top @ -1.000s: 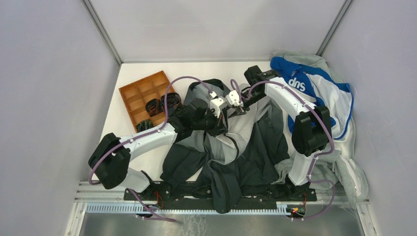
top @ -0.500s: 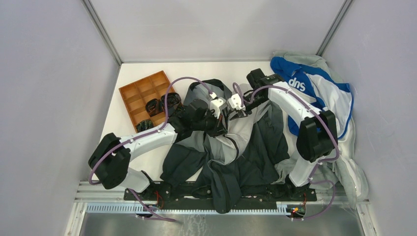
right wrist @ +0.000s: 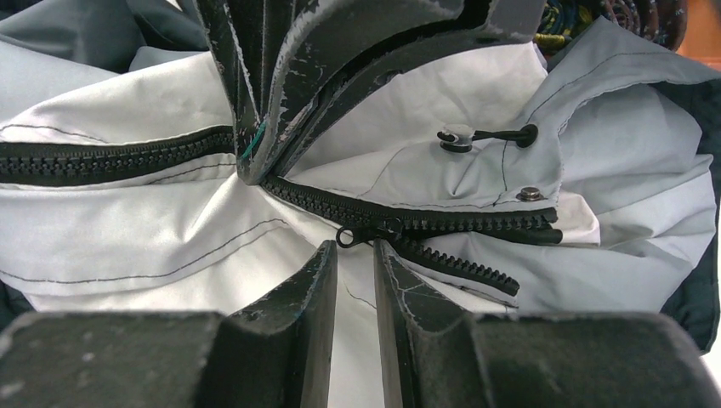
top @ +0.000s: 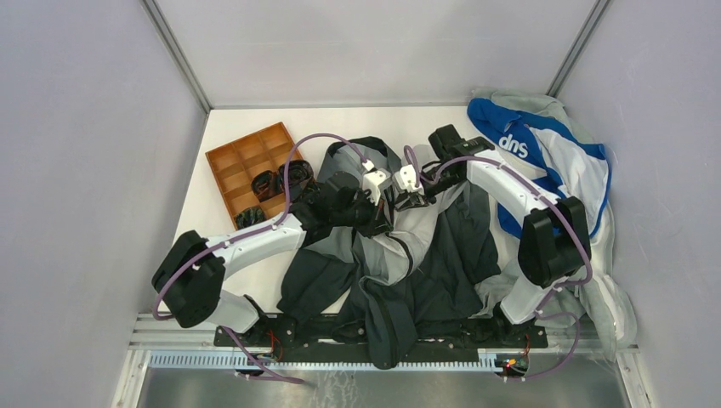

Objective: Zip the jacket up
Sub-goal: Zip the zipper on the jacket.

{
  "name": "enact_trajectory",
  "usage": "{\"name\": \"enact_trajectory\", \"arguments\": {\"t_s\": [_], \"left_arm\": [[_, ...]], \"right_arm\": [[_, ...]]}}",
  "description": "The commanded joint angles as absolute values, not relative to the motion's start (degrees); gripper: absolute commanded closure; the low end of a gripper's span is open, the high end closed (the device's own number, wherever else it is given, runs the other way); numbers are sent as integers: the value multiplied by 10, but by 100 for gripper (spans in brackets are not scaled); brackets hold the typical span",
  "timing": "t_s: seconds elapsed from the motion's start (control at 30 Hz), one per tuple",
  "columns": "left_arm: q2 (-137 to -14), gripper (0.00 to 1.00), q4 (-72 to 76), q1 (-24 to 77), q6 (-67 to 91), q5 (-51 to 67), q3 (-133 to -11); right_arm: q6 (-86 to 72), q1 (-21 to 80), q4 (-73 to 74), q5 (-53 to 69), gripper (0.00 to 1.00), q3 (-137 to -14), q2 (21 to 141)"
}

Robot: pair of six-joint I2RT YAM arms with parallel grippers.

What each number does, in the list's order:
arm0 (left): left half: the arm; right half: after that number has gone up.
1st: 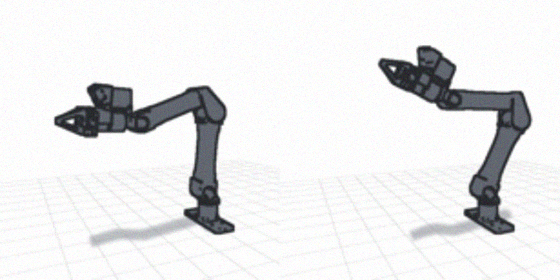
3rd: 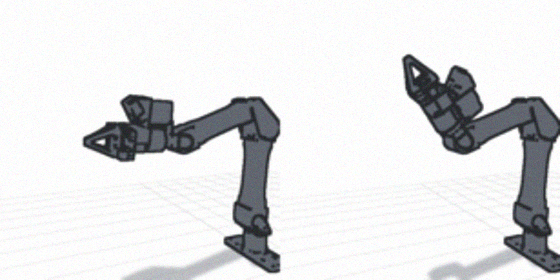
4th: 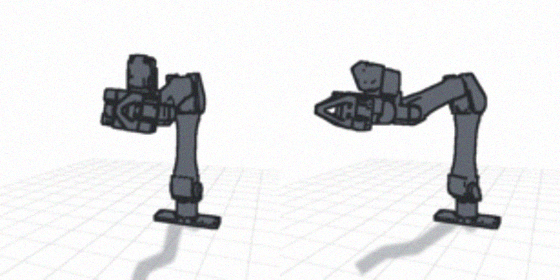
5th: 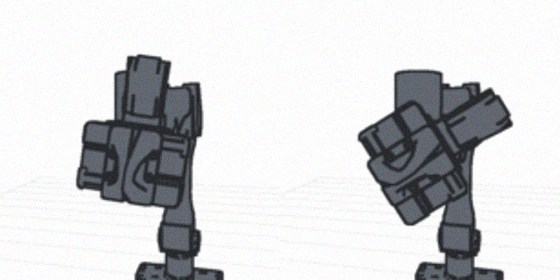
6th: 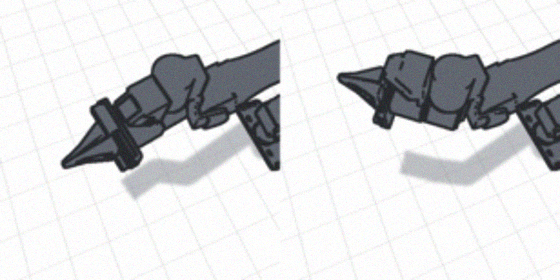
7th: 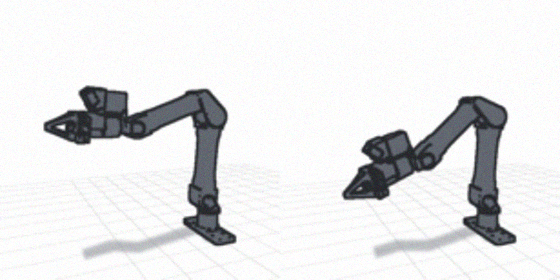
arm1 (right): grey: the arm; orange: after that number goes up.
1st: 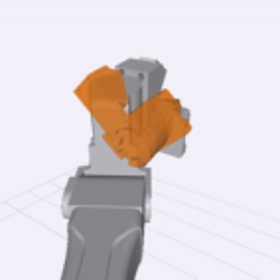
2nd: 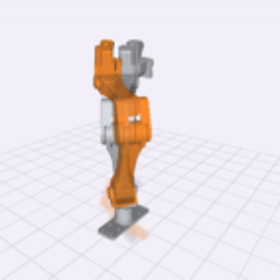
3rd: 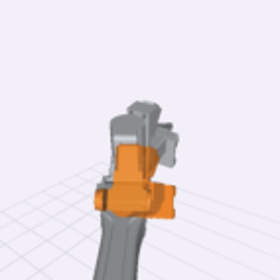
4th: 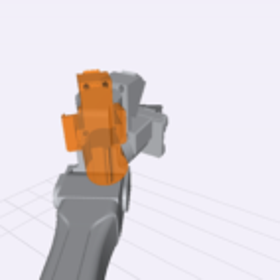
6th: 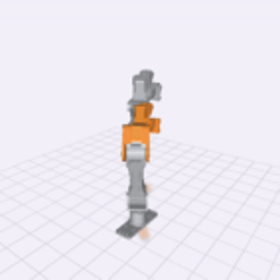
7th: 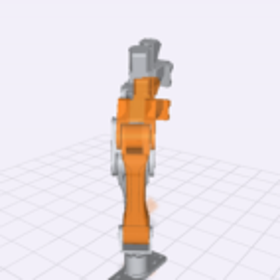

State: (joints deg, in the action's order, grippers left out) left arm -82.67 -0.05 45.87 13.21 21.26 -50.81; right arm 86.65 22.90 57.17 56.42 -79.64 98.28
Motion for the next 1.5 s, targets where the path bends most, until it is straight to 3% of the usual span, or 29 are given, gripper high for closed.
{"name": "enact_trajectory", "arguments": {"t_s": [0.0,0.63,1.13,1.23,1.37,1.47], "left_arm": [[-804,98,9,465,111,237,-503],[-806,98,14,465,119,247,-502],[-803,98,15,465,122,248,-499],[-804,98,15,465,124,249,-499],[-805,98,15,465,125,249,-500],[-805,98,14,465,127,250,-500]], "right_arm": [[789,233,478,564,72,-765,943],[680,233,343,554,73,-707,902],[723,234,393,576,82,-707,905],[722,238,394,577,84,-704,905],[714,243,387,577,100,-702,903],[676,244,347,565,100,-694,889]]}}
